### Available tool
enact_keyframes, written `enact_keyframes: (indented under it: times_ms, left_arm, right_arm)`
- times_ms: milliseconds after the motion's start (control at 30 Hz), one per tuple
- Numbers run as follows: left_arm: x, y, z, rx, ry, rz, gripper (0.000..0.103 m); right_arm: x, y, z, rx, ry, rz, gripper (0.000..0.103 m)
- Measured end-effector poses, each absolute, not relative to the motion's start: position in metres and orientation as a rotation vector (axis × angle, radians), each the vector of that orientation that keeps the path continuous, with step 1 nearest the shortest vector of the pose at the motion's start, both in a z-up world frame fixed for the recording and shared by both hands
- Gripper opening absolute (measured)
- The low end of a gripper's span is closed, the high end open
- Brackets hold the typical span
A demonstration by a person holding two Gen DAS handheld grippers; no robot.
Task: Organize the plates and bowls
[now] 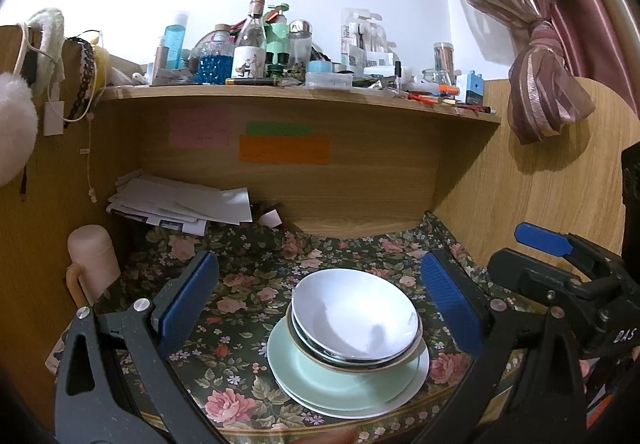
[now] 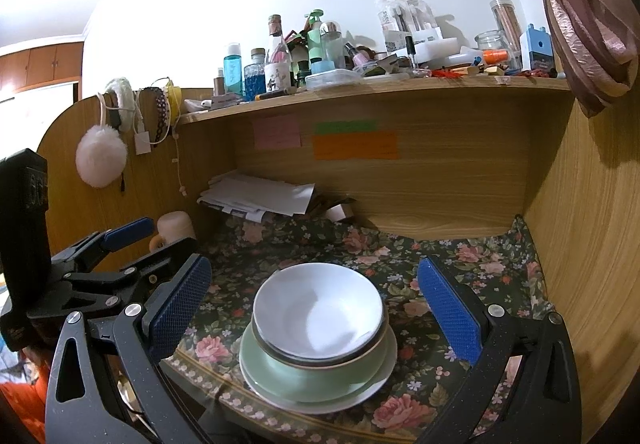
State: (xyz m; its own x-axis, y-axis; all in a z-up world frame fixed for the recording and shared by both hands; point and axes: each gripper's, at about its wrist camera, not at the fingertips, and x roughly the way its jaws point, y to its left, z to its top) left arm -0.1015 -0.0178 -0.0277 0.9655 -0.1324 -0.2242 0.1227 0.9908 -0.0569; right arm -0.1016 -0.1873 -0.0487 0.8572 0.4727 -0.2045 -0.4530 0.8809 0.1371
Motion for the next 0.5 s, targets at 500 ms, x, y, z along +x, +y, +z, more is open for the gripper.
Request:
enact_keyframes:
  times_ms: [500]
  left_arm:
    - [-0.0984,-0.0185,-0.0282,-0.044,0.226,-0.130,0.103]
  right_arm:
    - [-0.0924,-0.1881,-0.0499,0.087,0.243,0.492,0.103]
